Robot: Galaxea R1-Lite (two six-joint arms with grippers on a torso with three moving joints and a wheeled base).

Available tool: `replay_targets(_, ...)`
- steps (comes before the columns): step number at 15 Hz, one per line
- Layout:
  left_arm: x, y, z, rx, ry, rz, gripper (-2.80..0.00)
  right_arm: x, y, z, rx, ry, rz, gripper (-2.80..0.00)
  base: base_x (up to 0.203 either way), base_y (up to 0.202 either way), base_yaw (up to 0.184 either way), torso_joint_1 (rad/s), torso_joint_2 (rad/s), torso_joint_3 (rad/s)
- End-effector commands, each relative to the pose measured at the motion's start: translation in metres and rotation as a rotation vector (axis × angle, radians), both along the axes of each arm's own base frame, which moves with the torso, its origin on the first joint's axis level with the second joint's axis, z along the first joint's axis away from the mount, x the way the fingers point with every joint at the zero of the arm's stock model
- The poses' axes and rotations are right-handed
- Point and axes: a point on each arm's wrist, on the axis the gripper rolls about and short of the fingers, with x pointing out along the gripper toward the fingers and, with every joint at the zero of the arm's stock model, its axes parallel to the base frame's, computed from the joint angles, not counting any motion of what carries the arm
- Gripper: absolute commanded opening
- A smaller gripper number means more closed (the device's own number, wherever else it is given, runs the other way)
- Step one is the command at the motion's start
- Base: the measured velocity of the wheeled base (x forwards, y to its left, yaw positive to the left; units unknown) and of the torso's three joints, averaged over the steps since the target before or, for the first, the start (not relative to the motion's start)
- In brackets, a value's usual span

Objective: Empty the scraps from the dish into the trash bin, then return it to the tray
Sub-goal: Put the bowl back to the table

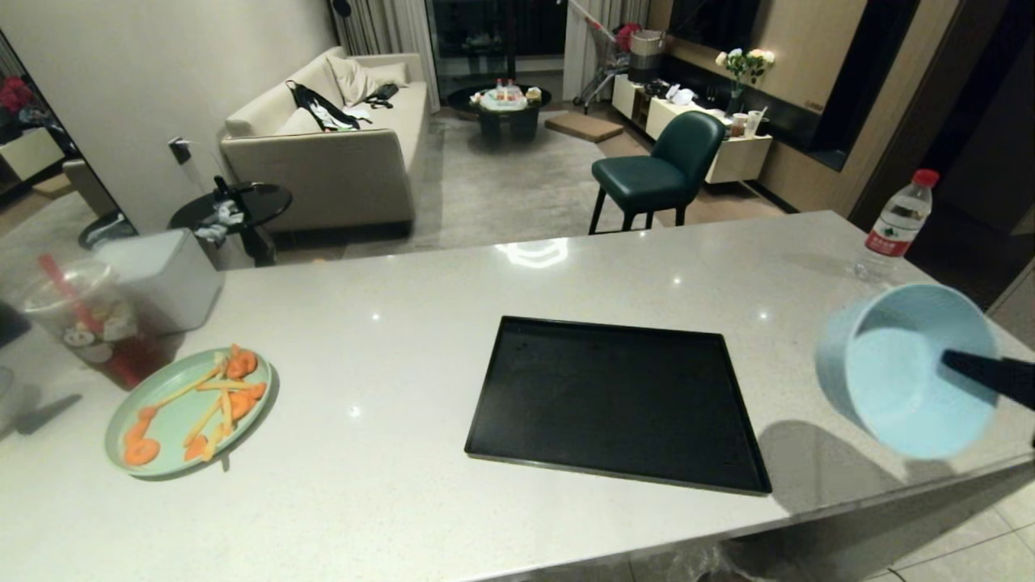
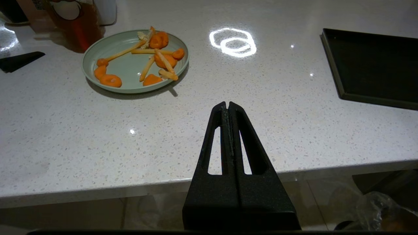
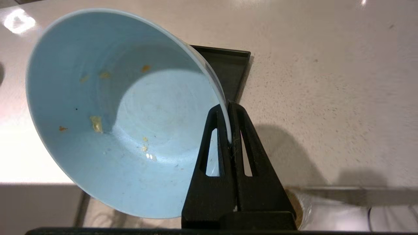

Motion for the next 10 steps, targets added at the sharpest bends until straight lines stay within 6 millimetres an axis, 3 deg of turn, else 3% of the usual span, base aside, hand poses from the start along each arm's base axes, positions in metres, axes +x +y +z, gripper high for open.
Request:
replay_targets(1,0.000,0.000,0.000,-0.001,0.000,0.001,-2.80,0.076,0.018,-0.012,0.046,0.183,-0.032,-2.80,0.000,0.000,0.000,0.000,0.00,0.000)
replay_targets(5,0.000,0.000,0.000,-0.001,0.000,0.000,-2.80,0.140,0.087,-0.011,0.269,0.370,-0.188,-2.80,0.000,0.000,0.000,0.000,0.00,0.000)
replay_targets(7,0.000,0.000,0.000,-0.001,0.000,0.001,-2.80,0.154,0.118,-0.023,0.353,0.517,-0.280,-2.80,0.000,0.000,0.000,0.000,0.00,0.000)
replay_targets(10,0.000,0.000,0.000,-0.001,0.000,0.000,-2.80,0.158,0.164,-0.043,0.393,0.679,-0.373,-2.80,0.000,0.000,0.000,0.000,0.00,0.000)
